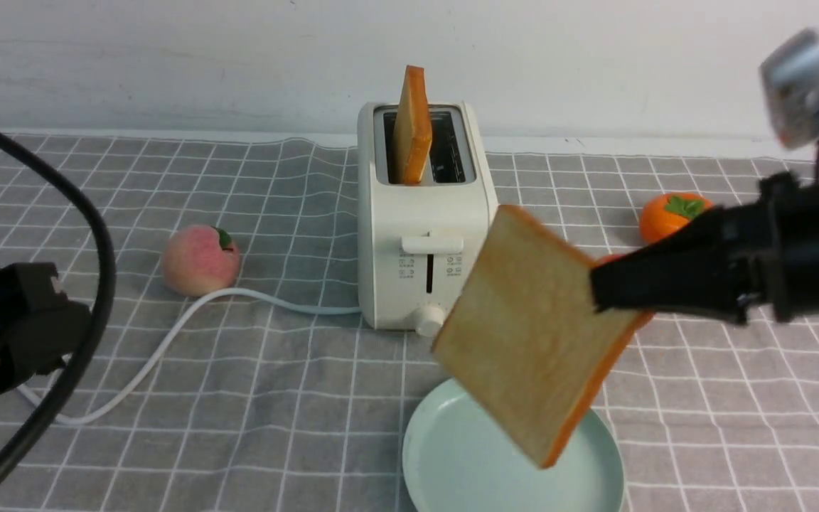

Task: Take toasted bread from bread machine on grey coffee table place on plate.
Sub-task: 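Place the held slice of bread on top of the slice on the plate with the right gripper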

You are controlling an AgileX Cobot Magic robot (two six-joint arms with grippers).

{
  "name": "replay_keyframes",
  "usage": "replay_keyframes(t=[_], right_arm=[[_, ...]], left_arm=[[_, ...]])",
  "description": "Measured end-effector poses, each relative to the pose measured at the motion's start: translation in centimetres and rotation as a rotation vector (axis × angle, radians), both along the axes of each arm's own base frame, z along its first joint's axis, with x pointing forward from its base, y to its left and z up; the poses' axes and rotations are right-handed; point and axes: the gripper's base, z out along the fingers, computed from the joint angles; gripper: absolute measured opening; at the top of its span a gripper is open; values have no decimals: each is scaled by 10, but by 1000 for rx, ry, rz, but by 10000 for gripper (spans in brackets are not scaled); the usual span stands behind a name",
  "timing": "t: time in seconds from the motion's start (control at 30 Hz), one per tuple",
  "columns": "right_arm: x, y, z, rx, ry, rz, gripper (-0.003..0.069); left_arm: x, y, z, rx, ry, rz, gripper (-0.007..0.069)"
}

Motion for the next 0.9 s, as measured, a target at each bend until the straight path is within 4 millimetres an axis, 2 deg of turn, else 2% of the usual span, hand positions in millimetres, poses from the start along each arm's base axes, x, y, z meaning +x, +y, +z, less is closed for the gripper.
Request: replay_keyframes(t=[0.13, 0.17, 0.2, 0.27, 0.37, 0.43, 0.53, 0.67, 0.77, 0.83, 0.87, 0.9], right_arm=[[10, 12, -52, 4, 42, -143, 66], [11, 13, -53, 3, 42, -152, 66], [14, 14, -71, -10, 94, -201, 66], [21, 14, -94, -21, 175, -272, 71], [28, 15, -116, -37, 256, -308, 112], [30, 15, -123, -46, 281, -314, 176], [31, 10, -124, -58, 274, -311, 291], [31, -14, -111, -91, 201, -322, 460], [30, -40, -85, -109, 117, -363, 543], [26, -51, -64, -119, 62, -361, 568], [21, -57, -42, -126, 1, -353, 576], [19, -57, -40, -131, 0, -342, 578]], left_arm=[[0, 0, 0, -5, -4, 0, 238], [0, 0, 0, -5, -4, 0, 238], [0, 0, 0, -8, -3, -1, 238], [0, -1, 0, -9, -2, -1, 238], [0, -1, 0, -12, -1, -1, 238], [0, -1, 1, -13, -5, -1, 238], [1, -1, 2, -9, -31, -11, 238], [4, -4, 7, 0, -100, -51, 238], [15, -8, 14, 1, -224, -78, 238], [25, -12, 19, 25, -287, -96, 238], [34, -15, 22, 53, -308, -117, 238], [37, -16, 23, 67, -313, -125, 238]])
